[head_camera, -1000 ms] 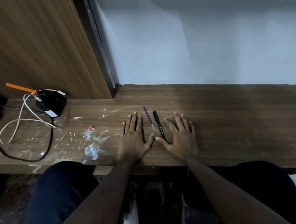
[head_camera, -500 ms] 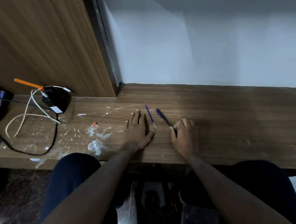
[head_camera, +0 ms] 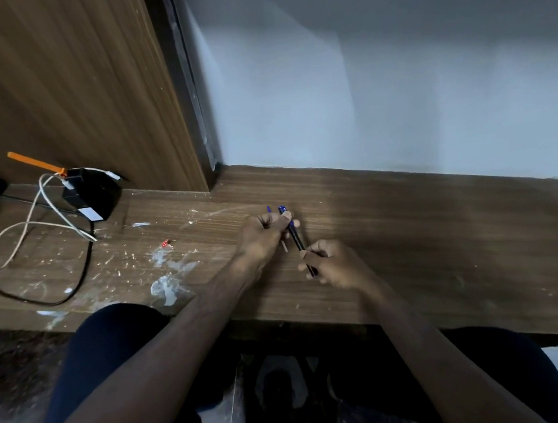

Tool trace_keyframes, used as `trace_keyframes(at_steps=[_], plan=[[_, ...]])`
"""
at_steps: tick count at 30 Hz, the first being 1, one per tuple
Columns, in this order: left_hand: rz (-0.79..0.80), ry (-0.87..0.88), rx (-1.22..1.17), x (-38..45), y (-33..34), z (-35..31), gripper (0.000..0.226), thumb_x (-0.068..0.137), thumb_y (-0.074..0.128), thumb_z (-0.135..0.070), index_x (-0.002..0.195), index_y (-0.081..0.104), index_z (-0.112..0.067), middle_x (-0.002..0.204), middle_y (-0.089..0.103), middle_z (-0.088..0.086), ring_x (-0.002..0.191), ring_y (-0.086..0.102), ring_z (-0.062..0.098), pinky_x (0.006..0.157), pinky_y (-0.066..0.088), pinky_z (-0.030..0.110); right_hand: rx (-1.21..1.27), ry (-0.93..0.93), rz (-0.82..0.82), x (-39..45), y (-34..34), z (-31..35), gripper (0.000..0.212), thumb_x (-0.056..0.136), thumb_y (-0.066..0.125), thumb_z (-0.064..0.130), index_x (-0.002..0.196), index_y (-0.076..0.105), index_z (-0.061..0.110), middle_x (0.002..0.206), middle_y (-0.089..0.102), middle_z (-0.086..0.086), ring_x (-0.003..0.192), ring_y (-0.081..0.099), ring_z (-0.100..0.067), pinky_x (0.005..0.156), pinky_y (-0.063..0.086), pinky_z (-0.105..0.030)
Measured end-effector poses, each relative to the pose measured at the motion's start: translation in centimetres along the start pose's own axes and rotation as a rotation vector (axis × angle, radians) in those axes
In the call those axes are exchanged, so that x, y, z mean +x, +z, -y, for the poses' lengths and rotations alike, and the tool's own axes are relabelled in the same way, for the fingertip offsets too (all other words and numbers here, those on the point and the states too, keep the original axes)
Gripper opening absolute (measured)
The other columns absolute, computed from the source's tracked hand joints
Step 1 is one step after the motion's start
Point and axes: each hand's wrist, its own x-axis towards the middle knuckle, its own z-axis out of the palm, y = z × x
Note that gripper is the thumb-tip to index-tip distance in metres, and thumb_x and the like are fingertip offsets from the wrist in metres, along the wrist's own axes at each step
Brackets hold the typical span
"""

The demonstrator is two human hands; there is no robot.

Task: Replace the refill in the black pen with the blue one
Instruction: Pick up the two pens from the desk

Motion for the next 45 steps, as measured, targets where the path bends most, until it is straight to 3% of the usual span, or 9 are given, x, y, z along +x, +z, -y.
trace_keyframes(at_steps=[4, 11, 15, 19, 23, 26, 31, 38, 45], plan=[[0.136, 0.019, -0.042, -1.3, 0.1, 0.0, 0.028, 0.104, 0.067, -0.016, 0.078, 0.076, -0.009, 0.058, 0.07, -0.007, 0.051, 0.06, -0.001, 0.053, 0.045, 0.011, 0.223, 0.014, 0.068, 1.1, 1.0, 1.3, 0.02, 0.11, 0.053, 0.027, 0.1, 0.068, 0.017, 0.076, 0.075, 0.002, 0.06, 0.07, -0.007, 0.059, 0.054, -0.021], [0.125, 0.019, -0.149, -1.8, -0.1, 0.2, 0.031, 0.103, 0.069, -0.017, 0.075, 0.072, -0.005, 0.061, 0.065, 0.001, 0.049, 0.057, -0.003, 0.052, 0.04, 0.006, 0.072, -0.104, -0.161, 1.3, 2.1, 1.8, 0.036, 0.109, 0.048, 0.025, 0.077, 0.064, 0.022, 0.046, 0.056, 0.022, 0.043, 0.048, 0.004, 0.055, 0.035, -0.022], [0.048, -0.029, -0.187, -1.4, -0.2, 0.3, 0.031, 0.099, 0.075, -0.025, 0.094, 0.078, 0.005, 0.066, 0.068, 0.003, 0.056, 0.059, 0.001, 0.057, 0.042, 0.008, -0.035, -0.188, -0.217, 1.4, 2.4, 2.1, 0.039, 0.11, 0.049, 0.028, 0.071, 0.056, 0.027, 0.052, 0.057, 0.029, 0.049, 0.052, 0.005, 0.058, 0.036, -0.026], [0.07, -0.047, -0.148, -0.6, -1.0, 0.2, 0.031, 0.094, 0.08, -0.029, 0.066, 0.079, -0.017, 0.055, 0.068, -0.008, 0.05, 0.057, -0.004, 0.051, 0.041, 0.006, -0.103, -0.216, -0.246, 1.1, 2.4, 2.0, 0.033, 0.108, 0.05, 0.041, 0.083, 0.065, 0.026, 0.066, 0.067, 0.025, 0.06, 0.059, 0.004, 0.068, 0.046, -0.032], [-0.041, -0.093, -0.106, 0.5, -2.7, -0.4, 0.021, 0.086, 0.088, -0.035, 0.07, 0.085, -0.022, 0.062, 0.073, -0.006, 0.053, 0.057, 0.005, 0.057, 0.05, 0.018, -0.147, -0.09, -0.18, 0.8, 1.2, 2.0, 0.048, 0.101, 0.051, 0.058, 0.086, 0.074, 0.018, 0.071, 0.071, 0.004, 0.076, 0.069, -0.022, 0.078, 0.052, -0.039], [-0.163, 0.04, 0.151, 1.4, -5.1, -0.2, 0.026, 0.085, 0.09, -0.035, 0.066, 0.079, -0.02, 0.073, 0.08, 0.004, 0.064, 0.07, 0.017, 0.078, 0.055, 0.033, -0.159, 0.032, -0.103, 1.0, 0.1, 1.8, 0.035, 0.096, 0.056, 0.041, 0.076, 0.07, 0.017, 0.061, 0.06, 0.002, 0.06, 0.056, -0.02, 0.069, 0.048, -0.038], [-0.13, 0.077, 0.768, 1.6, -7.1, 0.9, 0.022, 0.085, 0.088, -0.037, 0.092, 0.088, -0.017, 0.097, 0.085, -0.002, 0.094, 0.078, 0.015, 0.086, 0.053, 0.024, -0.07, 0.054, -0.106, 1.1, 0.1, 1.6, 0.023, 0.098, 0.055, 0.016, 0.078, 0.066, 0.017, 0.063, 0.064, 0.001, 0.04, 0.056, -0.003, 0.043, 0.044, -0.02], [-0.171, 0.029, 0.834, 1.9, -6.6, 1.9, 0.026, 0.079, 0.093, -0.04, 0.088, 0.084, -0.018, 0.08, 0.08, 0.001, 0.087, 0.077, 0.02, 0.085, 0.064, 0.038, -0.067, -0.035, -0.089, 0.6, 0.3, 1.5, 0.022, 0.101, 0.069, 0.023, 0.082, 0.071, 0.034, 0.087, 0.08, -0.004, 0.078, 0.081, -0.029, 0.076, 0.067, -0.045], [-0.022, 0.205, 0.532, 0.6, -4.3, -0.5, 0.031, 0.103, 0.067, -0.04, 0.083, 0.08, -0.021, 0.072, 0.075, -0.02, 0.073, 0.071, 0.003, 0.079, 0.053, 0.028, 0.129, -0.084, -0.151, 0.4, -0.1, 1.9, 0.013, 0.098, 0.074, 0.014, 0.089, 0.075, 0.022, 0.081, 0.079, 0.004, 0.08, 0.082, -0.015, 0.081, 0.063, -0.032]])
